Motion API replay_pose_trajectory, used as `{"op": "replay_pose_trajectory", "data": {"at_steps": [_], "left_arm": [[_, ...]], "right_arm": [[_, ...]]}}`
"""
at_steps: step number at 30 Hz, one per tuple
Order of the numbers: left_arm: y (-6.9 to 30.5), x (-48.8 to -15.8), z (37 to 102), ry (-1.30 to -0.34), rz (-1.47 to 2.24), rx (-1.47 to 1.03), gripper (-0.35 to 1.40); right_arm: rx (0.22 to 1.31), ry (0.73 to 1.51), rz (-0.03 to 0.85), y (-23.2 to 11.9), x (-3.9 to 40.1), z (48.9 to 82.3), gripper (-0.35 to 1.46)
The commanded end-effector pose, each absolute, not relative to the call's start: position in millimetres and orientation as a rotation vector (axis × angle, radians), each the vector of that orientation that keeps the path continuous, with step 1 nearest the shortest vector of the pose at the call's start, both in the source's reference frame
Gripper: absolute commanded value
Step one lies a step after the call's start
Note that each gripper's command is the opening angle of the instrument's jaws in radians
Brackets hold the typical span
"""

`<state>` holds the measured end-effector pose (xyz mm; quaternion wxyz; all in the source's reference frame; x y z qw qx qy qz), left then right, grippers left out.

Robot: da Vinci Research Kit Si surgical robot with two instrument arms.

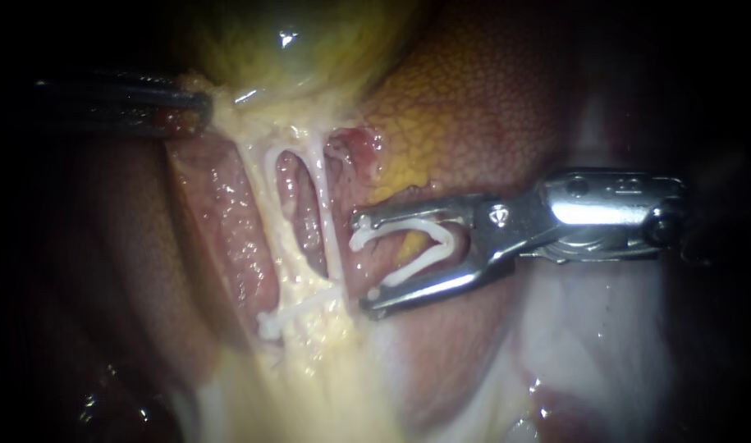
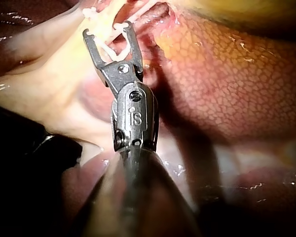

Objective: Clipping second clip left tube

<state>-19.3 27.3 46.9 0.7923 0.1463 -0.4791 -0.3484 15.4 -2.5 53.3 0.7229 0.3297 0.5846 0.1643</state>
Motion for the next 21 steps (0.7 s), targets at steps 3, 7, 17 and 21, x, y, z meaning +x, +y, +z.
{"op": "replay_pose_trajectory", "data": {"at_steps": [3, 7, 17, 21], "left_arm": [[27.2, -19.4, 46.9, -1.030, -0.750, 0.314, -0.35], [27.2, -19.5, 46.9, -1.031, -0.748, 0.316, -0.35], [27.1, -19.6, 47.1, -1.032, -0.747, 0.317, -0.35], [27.0, -19.6, 47.1, -1.032, -0.747, 0.317, -0.35]], "right_arm": [[0.732, 1.289, 0.366, -2.6, 16.0, 53.4, 0.45], [0.738, 1.288, 0.364, -2.7, 16.7, 53.6, 0.45], [0.745, 1.284, 0.366, -3.5, 18.1, 55.0, 0.45], [0.747, 1.280, 0.373, -3.6, 18.1, 56.3, 0.45]]}}
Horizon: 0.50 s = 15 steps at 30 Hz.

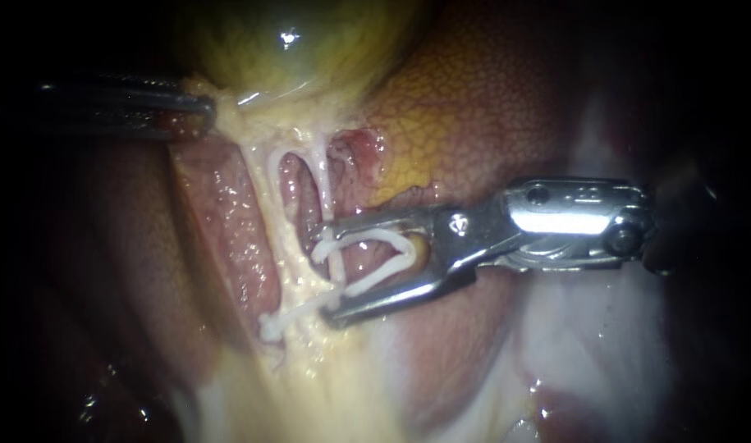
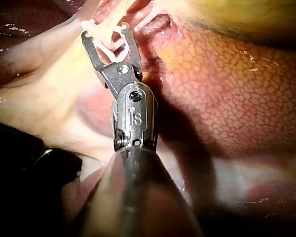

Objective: Clipping second clip left tube

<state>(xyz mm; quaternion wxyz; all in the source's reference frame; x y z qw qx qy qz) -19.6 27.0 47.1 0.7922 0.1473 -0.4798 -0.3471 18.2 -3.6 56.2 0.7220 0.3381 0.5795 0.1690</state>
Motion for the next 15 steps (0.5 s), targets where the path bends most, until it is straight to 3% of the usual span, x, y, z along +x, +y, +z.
{"op": "replay_pose_trajectory", "data": {"at_steps": [1, 15], "left_arm": [[27.0, -19.6, 47.1, -1.032, -0.747, 0.317, -0.35], [27.0, -19.7, 47.2, -1.033, -0.745, 0.318, -0.35]], "right_arm": [[0.745, 1.280, 0.372, -3.6, 18.1, 56.7, 0.45], [0.745, 1.273, 0.379, -3.2, 18.9, 59.9, 0.47]]}}
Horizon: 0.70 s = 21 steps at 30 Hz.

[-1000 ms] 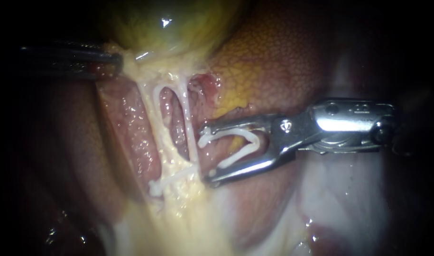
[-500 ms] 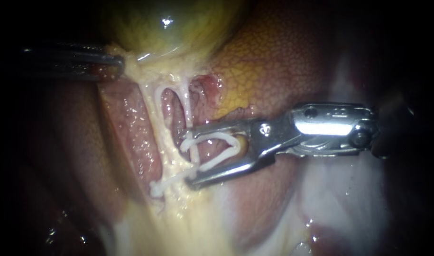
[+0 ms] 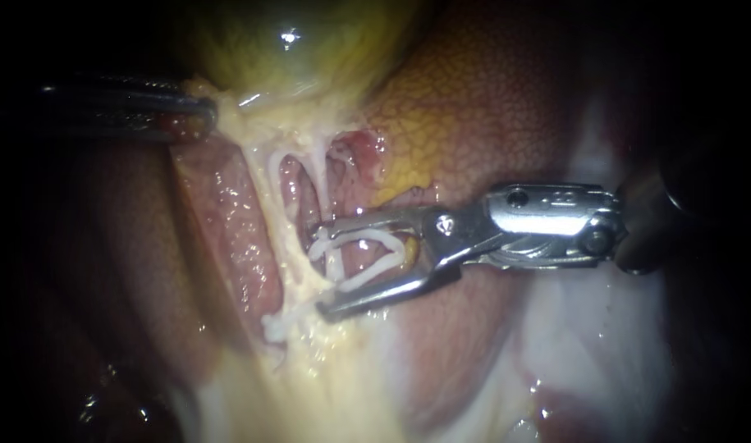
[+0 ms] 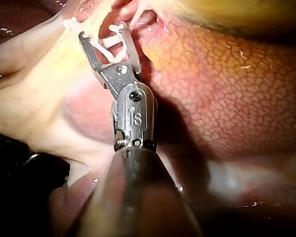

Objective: Clipping second clip left tube

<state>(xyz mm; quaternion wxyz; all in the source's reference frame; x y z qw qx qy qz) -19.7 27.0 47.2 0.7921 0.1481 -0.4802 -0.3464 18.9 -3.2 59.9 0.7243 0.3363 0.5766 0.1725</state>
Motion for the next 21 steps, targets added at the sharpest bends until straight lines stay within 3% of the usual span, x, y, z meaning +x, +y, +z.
{"op": "replay_pose_trajectory", "data": {"at_steps": [1, 21], "left_arm": [[27.0, -19.7, 47.2, -1.033, -0.745, 0.318, -0.35], [27.0, -19.9, 47.5, -1.034, -0.744, 0.319, -0.35]], "right_arm": [[0.750, 1.274, 0.375, -3.2, 19.0, 59.9, 0.47], [0.933, 1.480, 0.251, -4.6, 23.5, 57.7, 0.44]]}}
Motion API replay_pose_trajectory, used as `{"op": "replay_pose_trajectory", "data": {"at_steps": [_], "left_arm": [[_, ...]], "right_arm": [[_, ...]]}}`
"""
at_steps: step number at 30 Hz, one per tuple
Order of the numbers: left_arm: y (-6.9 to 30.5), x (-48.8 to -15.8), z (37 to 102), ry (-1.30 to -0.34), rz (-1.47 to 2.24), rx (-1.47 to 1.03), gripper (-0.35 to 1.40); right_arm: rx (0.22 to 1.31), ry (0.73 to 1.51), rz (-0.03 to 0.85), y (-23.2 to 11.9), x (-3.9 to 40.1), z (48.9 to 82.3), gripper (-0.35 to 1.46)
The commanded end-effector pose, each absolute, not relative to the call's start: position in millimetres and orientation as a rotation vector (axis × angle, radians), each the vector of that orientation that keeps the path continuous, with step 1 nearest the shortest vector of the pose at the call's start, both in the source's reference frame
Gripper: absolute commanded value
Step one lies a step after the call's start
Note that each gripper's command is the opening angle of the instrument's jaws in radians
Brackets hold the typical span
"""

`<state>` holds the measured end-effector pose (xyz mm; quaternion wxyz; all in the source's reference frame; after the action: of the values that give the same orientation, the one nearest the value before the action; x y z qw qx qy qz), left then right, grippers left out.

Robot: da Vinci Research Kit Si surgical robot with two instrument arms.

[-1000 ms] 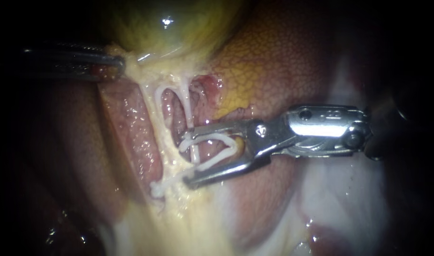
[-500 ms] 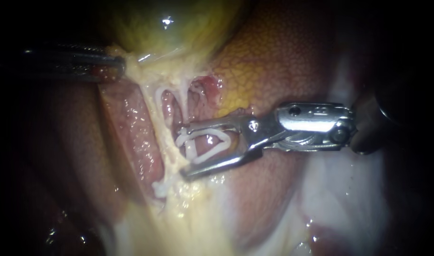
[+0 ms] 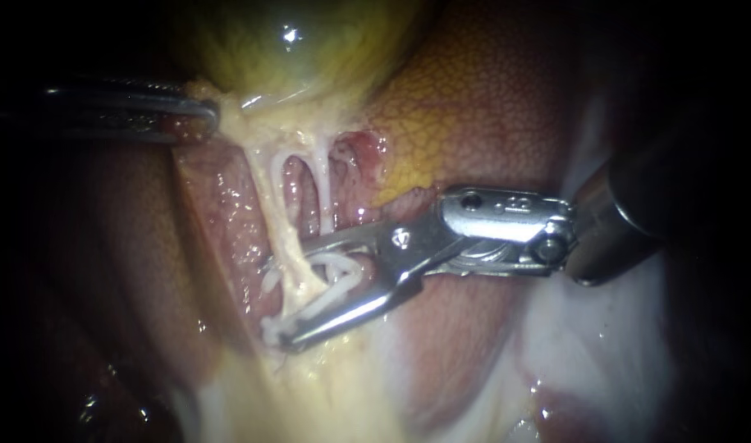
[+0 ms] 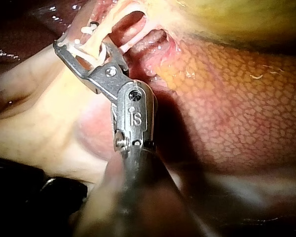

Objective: Clipping second clip left tube

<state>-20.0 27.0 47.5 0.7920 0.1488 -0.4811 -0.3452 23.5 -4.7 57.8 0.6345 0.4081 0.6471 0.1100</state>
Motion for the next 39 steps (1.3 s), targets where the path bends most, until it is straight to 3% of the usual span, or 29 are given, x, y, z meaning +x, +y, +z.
{"op": "replay_pose_trajectory", "data": {"at_steps": [1, 12, 26, 31, 39], "left_arm": [[27.0, -20.0, 47.5, -1.034, -0.744, 0.319, -0.35], [27.0, -20.0, 47.5, -1.034, -0.743, 0.319, -0.35], [27.0, -20.0, 47.5, -1.034, -0.743, 0.319, -0.35], [27.0, -20.0, 47.5, -1.034, -0.744, 0.319, -0.35], [26.9, -20.1, 47.6, -1.034, -0.744, 0.318, -0.35]], "right_arm": [[0.940, 1.484, 0.245, -4.8, 23.7, 57.5, 0.44], [0.987, 1.508, 0.205, -5.3, 24.8, 55.1, 0.33], [1.030, 1.480, 0.250, -4.9, 24.7, 55.5, -0.35], [1.109, 1.429, 0.329, -4.8, 24.8, 55.6, -0.35], [1.130, 1.414, 0.348, -4.9, 24.7, 56.0, -0.35]]}}
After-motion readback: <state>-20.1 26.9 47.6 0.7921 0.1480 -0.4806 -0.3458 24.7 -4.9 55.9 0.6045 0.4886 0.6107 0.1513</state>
